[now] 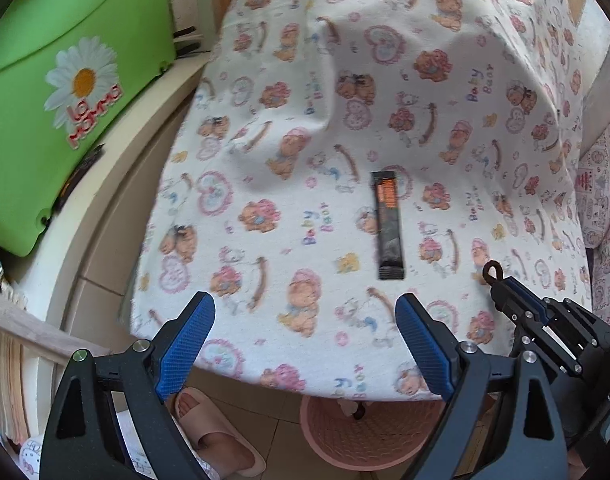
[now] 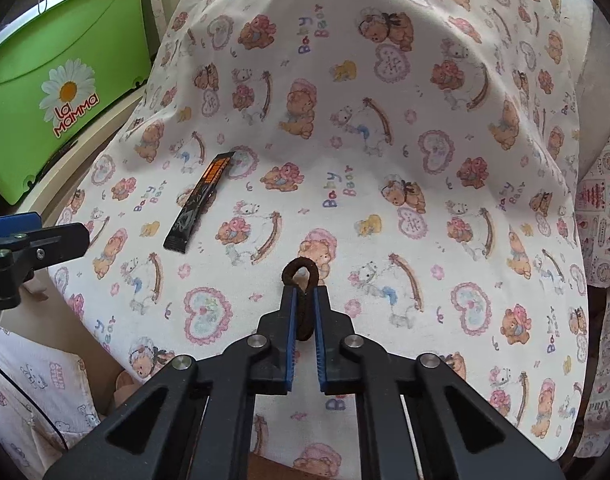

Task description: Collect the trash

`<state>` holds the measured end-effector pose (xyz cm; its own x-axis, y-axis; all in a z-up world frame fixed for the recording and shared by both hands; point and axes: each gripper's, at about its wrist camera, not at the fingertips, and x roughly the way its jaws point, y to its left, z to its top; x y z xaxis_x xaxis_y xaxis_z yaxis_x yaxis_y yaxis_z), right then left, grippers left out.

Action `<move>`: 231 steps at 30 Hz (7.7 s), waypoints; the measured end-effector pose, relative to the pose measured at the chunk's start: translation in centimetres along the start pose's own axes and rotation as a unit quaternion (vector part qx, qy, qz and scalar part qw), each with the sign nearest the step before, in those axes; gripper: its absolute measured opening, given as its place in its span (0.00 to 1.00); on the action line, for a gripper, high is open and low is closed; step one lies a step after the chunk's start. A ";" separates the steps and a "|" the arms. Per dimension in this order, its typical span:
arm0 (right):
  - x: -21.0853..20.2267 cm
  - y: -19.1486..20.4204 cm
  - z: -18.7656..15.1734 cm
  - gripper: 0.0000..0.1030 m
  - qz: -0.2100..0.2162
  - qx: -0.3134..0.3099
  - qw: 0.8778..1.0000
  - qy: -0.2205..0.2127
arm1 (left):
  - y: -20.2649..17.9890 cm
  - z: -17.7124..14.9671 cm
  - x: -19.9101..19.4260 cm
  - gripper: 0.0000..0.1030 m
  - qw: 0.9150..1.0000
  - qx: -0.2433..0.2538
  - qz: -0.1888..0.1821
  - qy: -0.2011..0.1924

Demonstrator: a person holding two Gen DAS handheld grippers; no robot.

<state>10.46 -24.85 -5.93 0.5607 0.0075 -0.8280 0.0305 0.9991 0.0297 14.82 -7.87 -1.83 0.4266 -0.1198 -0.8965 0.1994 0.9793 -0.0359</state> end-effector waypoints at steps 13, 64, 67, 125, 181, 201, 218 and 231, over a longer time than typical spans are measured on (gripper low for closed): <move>-3.4 -4.0 0.6 0.09 -0.033 0.024 0.999 -0.034 | -5.5 4.1 4.8 0.89 0.998 0.029 -0.014 0.048; -10.9 -3.8 -1.4 0.09 0.019 0.072 0.995 -0.066 | -4.7 -0.5 -4.5 0.16 0.995 0.050 -0.091 -0.004; -12.7 -2.3 -2.6 0.09 0.028 0.064 0.995 -0.069 | -4.6 -2.1 -5.4 0.16 0.992 0.048 -0.117 0.001; 3.7 0.5 -14.7 0.09 -0.044 0.081 0.980 0.173 | -4.8 -17.0 10.0 0.17 0.974 0.041 -0.078 0.210; -4.4 -0.8 -12.1 0.69 -0.029 0.122 0.990 0.060 | -3.9 -14.3 2.7 0.65 0.995 0.052 -0.040 0.073; -11.2 -0.3 -9.5 0.82 -0.033 0.091 0.993 -0.069 | -0.9 -11.8 -7.4 0.93 0.983 0.025 0.009 -0.183; -11.5 0.2 -9.3 0.89 -0.038 0.073 0.993 -0.079 | -0.8 -12.1 -7.8 0.98 0.979 0.030 0.017 -0.200; -11.6 0.4 -9.4 0.90 -0.047 0.066 0.993 -0.082 | -0.8 -12.2 -7.5 0.98 0.979 0.031 0.029 -0.198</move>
<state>-3.74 -24.14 -1.59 0.6776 -0.1028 -0.7283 0.1903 0.9810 0.0386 0.70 -5.73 -0.47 0.7452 -0.1312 -0.6538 0.2136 0.9758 0.0477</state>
